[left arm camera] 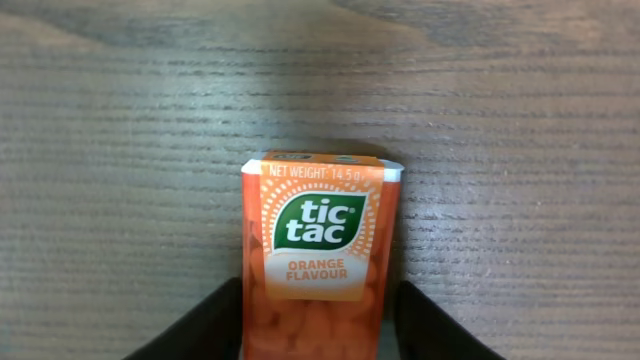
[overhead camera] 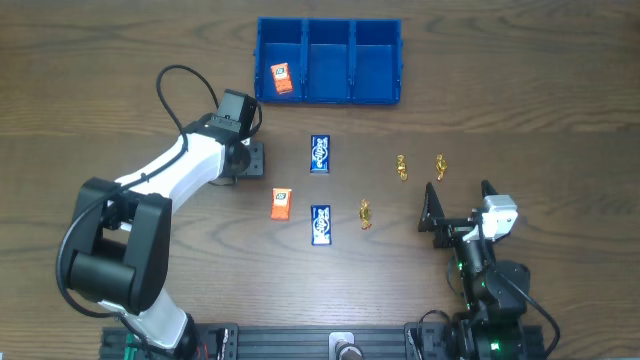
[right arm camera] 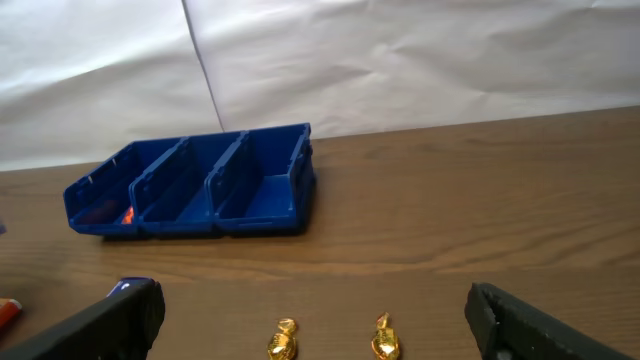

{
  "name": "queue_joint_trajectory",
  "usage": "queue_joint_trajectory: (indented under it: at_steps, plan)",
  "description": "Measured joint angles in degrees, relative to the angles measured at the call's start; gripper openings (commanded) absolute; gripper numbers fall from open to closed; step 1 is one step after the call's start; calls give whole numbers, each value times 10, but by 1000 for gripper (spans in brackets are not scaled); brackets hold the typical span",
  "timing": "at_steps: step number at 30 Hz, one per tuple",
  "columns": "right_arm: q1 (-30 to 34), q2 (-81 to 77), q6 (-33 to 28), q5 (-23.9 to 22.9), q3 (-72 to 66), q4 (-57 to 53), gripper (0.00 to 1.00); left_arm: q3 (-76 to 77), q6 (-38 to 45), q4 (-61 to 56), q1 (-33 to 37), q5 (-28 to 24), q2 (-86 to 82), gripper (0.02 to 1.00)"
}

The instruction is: Sort Candies Into Trays

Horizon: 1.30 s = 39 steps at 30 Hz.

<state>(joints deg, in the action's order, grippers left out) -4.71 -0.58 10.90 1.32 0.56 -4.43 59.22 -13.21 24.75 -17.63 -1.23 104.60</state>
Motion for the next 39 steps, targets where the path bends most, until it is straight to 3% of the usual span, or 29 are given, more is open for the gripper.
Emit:
queue_joint_trajectory:
  at_steps: [6,14,29,39]
  plan:
    - [0,0,0,0,0,0,998,1,2,-4,0,-1,0,286]
    - [0,0,0,0,0,0,998,49,-1,49,-2,1,-1,290]
    - [0,0,0,0,0,0,1000,574,-16,266,-31,46,51,303]
    - [0,0,0,0,0,0,998,692,-16,312,-24,26,264,334]
